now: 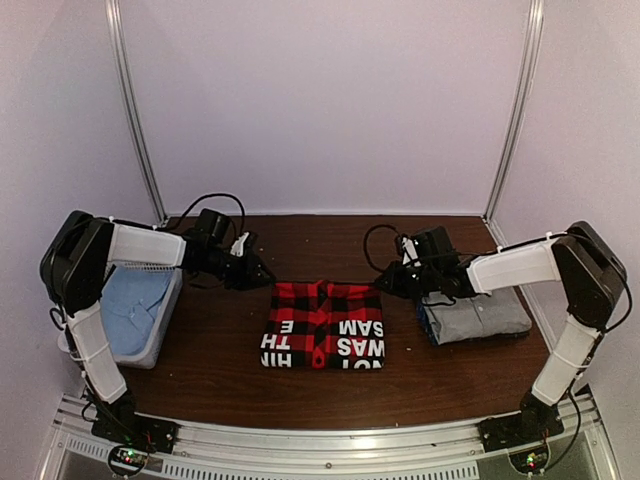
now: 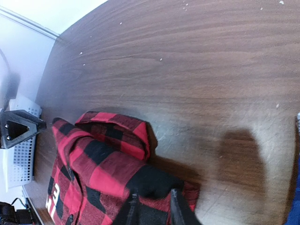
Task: Fold and stack the long sleeve shirts
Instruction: Fold the 2/3-rectangle-folded shirt at the center of the board, then smooth out the square-folded shirt at the center of the board.
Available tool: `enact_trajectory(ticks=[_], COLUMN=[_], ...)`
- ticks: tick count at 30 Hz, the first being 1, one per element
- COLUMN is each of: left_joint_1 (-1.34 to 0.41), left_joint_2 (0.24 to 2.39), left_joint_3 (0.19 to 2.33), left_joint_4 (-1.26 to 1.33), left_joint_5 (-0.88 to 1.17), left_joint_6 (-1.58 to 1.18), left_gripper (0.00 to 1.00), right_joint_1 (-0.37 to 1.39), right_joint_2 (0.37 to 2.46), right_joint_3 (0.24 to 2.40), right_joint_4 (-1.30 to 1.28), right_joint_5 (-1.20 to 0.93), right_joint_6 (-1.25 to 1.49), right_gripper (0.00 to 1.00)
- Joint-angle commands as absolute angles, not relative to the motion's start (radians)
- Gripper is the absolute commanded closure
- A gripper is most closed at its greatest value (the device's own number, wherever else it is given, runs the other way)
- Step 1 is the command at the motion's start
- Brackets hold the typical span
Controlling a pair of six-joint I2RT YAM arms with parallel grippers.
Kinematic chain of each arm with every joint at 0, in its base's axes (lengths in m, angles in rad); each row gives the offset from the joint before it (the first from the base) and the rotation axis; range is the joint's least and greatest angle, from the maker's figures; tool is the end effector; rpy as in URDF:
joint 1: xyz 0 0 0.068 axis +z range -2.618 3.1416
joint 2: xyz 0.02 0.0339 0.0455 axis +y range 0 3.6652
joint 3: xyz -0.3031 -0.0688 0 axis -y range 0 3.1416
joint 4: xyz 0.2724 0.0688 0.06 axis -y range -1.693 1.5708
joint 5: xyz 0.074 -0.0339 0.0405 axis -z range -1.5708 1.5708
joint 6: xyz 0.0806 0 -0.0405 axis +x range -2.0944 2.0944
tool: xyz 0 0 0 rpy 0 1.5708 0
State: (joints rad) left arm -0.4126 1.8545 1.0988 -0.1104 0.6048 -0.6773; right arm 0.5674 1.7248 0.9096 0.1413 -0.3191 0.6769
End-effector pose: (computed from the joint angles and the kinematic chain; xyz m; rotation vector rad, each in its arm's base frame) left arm 0.3802 -0.2165 0.1545 -0.0473 2.6098 -1.1861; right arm 0.3360 0.2441 0.1619 -0.0543 2.4110 0.9886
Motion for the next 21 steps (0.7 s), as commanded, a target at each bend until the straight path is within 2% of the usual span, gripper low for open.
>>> enact_trajectory(ticks=[1,4,7,13,17,21], left_joint_1=[-0.384,-0.383,-0.386,-0.451,-0.534,-0.596], left_joint_2=[1.883,1.881,1.865,1.815,1.822,1.866], left_joint_3=[1.178,1.216,1.228,1.2,1.191,1.201], left_joint_4=[-0.152,-0.185,-0.204,-0.203,-0.178,-0.143], left_joint_5=[0.53,0.511,0.507,0.528,0.545,0.568], left_joint_6=[-0.633,-0.612,-0.6,-0.616,-0.645,-0.676], left_gripper=[0.58,0.51,0.52,0.58,0.65,0.7], right_joint_1=[0.539,0.548,0.575,0.7,0.752,0.769], right_joint_2=[1.727,1.706,1.686,1.71,1.78,1.844], right_joint_3=[0.969,0.998,1.023,1.079,1.137,1.183], right_joint_4=[0.061,0.02,-0.028,-0.053,-0.067,-0.076], right_joint_5=[-0.201,-0.175,-0.146,-0.136,-0.139,-0.154], right_joint_6=[0.644,0.621,0.598,0.579,0.574,0.572], right_gripper=[0.6,0.43,0.41,0.55,0.71,0.8])
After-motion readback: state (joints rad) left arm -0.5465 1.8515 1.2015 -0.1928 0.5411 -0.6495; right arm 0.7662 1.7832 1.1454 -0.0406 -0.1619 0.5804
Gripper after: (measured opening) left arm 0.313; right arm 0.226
